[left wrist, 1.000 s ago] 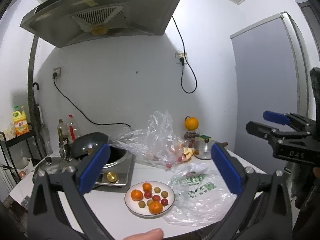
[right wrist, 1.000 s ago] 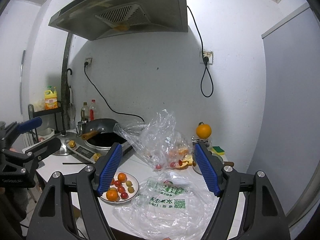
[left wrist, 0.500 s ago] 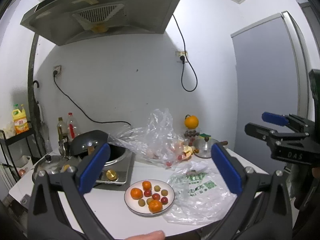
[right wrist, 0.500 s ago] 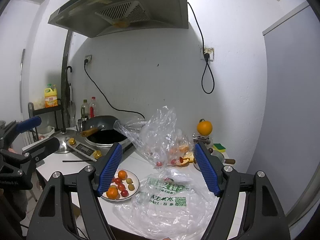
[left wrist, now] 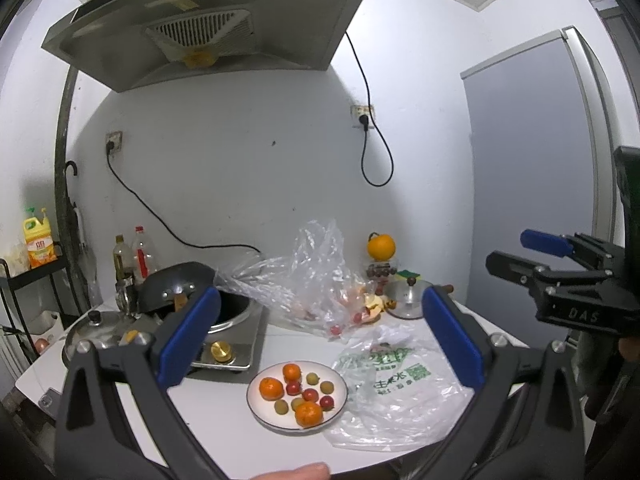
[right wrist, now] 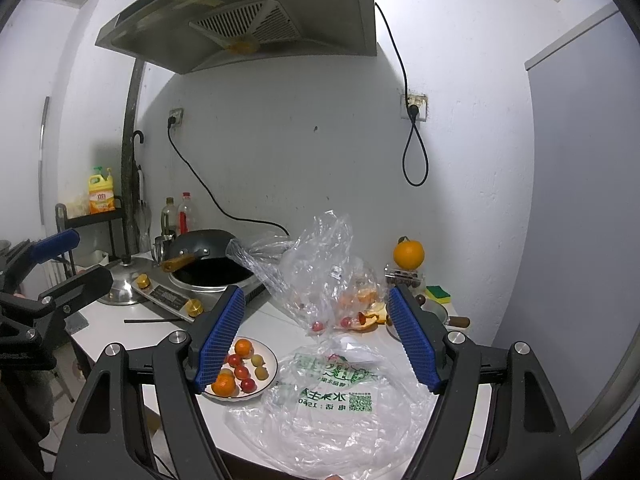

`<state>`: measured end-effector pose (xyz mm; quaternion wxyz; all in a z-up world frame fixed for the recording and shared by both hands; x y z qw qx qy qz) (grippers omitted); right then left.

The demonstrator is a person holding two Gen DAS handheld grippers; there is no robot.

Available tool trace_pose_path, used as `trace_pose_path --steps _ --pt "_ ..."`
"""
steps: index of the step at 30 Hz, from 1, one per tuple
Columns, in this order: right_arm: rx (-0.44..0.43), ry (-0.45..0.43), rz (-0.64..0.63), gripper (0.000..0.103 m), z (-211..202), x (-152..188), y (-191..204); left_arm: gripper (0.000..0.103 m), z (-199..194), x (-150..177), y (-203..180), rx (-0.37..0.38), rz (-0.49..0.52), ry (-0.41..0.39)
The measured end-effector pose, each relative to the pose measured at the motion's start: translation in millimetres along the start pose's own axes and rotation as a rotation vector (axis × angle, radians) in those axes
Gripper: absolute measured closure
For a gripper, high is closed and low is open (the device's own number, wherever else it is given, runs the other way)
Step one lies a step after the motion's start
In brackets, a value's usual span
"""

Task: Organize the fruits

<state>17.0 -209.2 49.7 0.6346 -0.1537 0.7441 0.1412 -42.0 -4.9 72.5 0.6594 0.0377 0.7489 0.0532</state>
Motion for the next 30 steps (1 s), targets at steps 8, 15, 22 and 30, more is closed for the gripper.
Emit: trace_pose_path --steps 8,15,22,30 --pt "0.006 0.010 0.002 0.025 1.8 5.3 0.0 0.001 1.4 0.5 0.9 0.000 0.004 0.002" --pt "0.009 0.013 0.001 0.025 0.8 8.1 0.3 0.001 2.3 2.0 2.9 0.004 0.002 0.003" --pt "0.007 0.013 -0.001 0.025 -0.2 8.5 0.4 0.001 1.6 2.9 2.7 0.004 0.001 -0.001" --pt "0.006 0.014 -0.004 0.025 0.9 7.3 0.4 0.001 -0.3 1.0 0.8 0.010 0.003 -0.006"
Point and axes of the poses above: each gripper's, at about its wrist camera, not at the fingertips, and z roughly the way its jaws point, y to its left, x to its underside, the point moved 3 cm from there along z, roughly the way its jaws point, and after that the axes turned 5 degrees about z, right-handed, at the moved point
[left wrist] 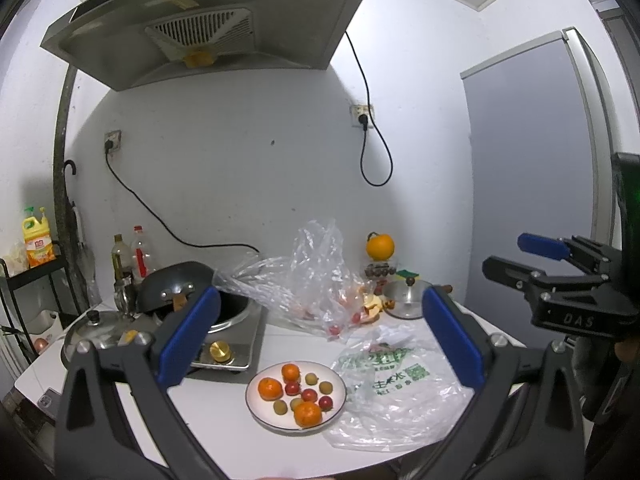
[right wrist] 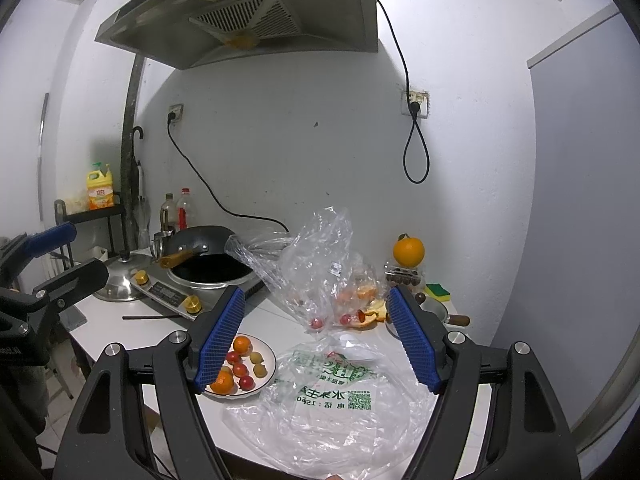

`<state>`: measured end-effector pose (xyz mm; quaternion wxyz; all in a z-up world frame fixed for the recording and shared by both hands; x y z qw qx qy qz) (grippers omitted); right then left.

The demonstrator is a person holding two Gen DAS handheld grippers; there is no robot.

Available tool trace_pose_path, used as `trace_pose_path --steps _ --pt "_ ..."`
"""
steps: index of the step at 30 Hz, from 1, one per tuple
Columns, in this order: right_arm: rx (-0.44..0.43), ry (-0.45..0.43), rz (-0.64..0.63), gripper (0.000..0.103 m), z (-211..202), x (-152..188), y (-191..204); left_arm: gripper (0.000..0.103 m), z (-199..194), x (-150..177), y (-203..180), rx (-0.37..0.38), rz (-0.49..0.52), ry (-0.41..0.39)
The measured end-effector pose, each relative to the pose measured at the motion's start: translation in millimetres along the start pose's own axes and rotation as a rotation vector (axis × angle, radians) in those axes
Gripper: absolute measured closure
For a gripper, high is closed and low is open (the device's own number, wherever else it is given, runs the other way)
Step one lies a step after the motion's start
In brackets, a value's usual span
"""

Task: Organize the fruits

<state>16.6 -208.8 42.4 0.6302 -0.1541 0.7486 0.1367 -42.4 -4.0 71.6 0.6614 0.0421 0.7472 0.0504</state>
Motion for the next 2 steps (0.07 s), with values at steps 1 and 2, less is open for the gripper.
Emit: trace_pose_path --steps 1,2 --pt "0.000 0.000 0.000 0.025 -0.1 0.3 0.0 0.001 -0.8 -0.5 -1.4 -0.005 0.008 -0.008" --pt "0.000 0.001 0.000 0.025 0.6 0.1 0.0 0.001 -1.0 -0.7 -3.3 -0.007 0.013 -0.013"
Point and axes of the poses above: each gripper's, at about its wrist camera, not at the fingertips, and z roughly the way its jaws point, y to its left, x to its underside, the point moved 3 cm from there along z, roughly the way its jaws point, and after that the axes turned 5 degrees about z, right-handed, at the moved point
